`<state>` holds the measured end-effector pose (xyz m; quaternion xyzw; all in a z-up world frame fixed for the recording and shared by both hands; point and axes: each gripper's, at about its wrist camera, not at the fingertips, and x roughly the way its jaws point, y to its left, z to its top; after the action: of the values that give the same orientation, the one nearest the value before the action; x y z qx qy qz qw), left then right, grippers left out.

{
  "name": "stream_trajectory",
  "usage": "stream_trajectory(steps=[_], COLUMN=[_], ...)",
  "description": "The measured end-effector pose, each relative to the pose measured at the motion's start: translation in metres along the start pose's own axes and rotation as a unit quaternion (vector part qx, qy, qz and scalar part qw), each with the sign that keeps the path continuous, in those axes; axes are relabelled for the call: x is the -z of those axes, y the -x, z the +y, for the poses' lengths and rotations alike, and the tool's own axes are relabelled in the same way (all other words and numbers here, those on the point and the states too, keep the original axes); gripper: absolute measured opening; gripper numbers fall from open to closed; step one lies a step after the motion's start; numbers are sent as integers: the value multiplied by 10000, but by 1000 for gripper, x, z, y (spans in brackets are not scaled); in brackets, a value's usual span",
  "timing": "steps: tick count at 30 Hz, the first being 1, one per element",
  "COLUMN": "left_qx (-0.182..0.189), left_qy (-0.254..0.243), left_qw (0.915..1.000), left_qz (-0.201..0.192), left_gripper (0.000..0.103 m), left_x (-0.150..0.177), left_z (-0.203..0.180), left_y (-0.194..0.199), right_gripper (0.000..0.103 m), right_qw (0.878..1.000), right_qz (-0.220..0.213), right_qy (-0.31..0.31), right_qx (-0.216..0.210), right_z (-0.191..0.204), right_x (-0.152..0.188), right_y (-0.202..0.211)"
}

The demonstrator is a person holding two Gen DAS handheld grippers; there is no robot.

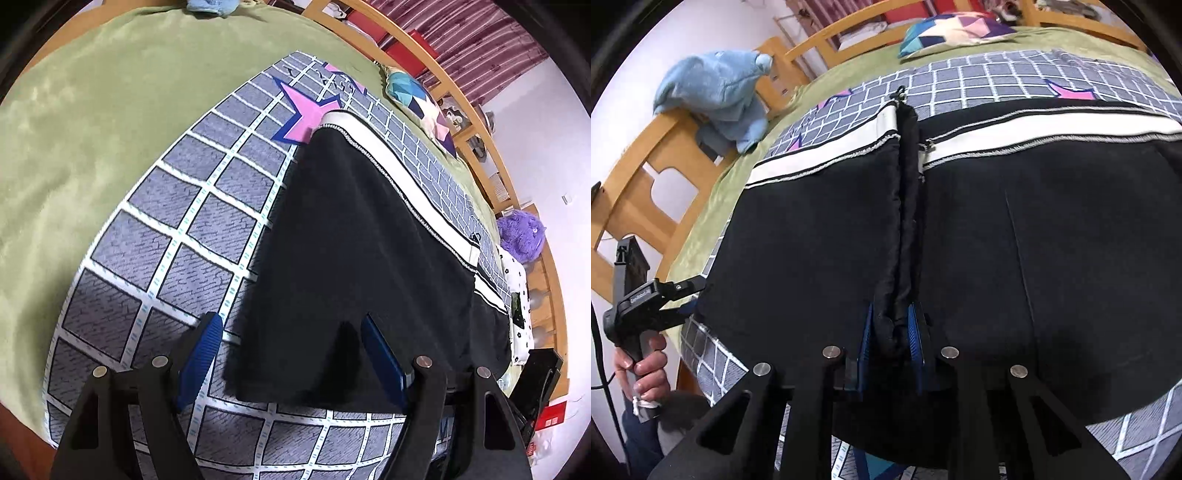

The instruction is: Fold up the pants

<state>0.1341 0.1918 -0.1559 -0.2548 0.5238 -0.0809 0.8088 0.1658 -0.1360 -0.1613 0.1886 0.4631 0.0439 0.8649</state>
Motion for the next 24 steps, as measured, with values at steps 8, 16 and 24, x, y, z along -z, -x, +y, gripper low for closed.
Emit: stream_trajectory(steps=[8,16,24], left_qx=[-795,-683,381], left_qy=[-608,-1724,-2826], left_qw=[9942,9724,9482], left_qz=[-391,-1416,-1403], left_gripper=[27,18,16], left_x=[6,16,47], left_z=[-35,-125,-260], left_y=[3,62,67], right_gripper=[28,37,37], right_qw=[9964,9931,9917], right_qz=[-352,-587,-898], right_qy=[632,463,-447], right_qx=[438,899,799], right_z=[14,-24,-80], right_x=[-4,-8,-1], right_y=[45,83,117])
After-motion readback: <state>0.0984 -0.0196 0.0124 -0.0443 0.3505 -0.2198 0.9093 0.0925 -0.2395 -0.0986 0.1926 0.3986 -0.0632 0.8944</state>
